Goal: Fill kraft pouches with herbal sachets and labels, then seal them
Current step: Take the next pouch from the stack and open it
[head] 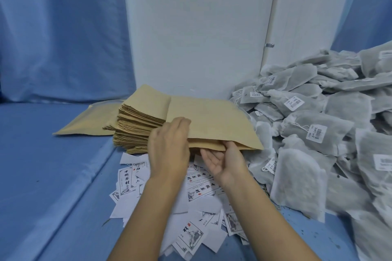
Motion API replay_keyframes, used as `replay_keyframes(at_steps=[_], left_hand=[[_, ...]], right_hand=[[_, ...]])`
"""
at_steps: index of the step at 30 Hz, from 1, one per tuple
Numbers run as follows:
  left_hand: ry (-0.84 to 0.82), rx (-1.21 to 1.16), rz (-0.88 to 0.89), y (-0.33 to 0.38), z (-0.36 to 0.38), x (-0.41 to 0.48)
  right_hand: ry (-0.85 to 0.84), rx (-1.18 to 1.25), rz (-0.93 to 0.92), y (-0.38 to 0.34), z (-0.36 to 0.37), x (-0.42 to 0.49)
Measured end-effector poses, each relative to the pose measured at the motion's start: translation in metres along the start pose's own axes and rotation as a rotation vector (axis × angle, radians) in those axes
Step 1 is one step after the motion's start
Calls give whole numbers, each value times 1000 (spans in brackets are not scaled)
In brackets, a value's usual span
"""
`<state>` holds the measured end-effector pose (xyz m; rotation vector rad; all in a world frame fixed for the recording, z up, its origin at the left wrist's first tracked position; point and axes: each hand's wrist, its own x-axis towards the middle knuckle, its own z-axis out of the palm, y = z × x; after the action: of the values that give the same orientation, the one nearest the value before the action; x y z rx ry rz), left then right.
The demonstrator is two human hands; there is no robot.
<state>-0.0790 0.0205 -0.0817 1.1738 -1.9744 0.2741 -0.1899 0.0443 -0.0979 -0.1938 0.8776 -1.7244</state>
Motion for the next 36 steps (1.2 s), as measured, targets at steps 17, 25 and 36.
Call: replay_keyframes(at_steps=[17, 25, 36], left_hand=[[-9, 10, -267, -30, 2, -1], [11, -318, -485, -18, 8, -1], [-323, -1546, -893, 25, 5, 11]], right_hand=[[18, -162, -173, -8, -6, 9], [-3, -249, -326, -4, 1, 2], [-317, -1149, -858, 6, 13, -14]])
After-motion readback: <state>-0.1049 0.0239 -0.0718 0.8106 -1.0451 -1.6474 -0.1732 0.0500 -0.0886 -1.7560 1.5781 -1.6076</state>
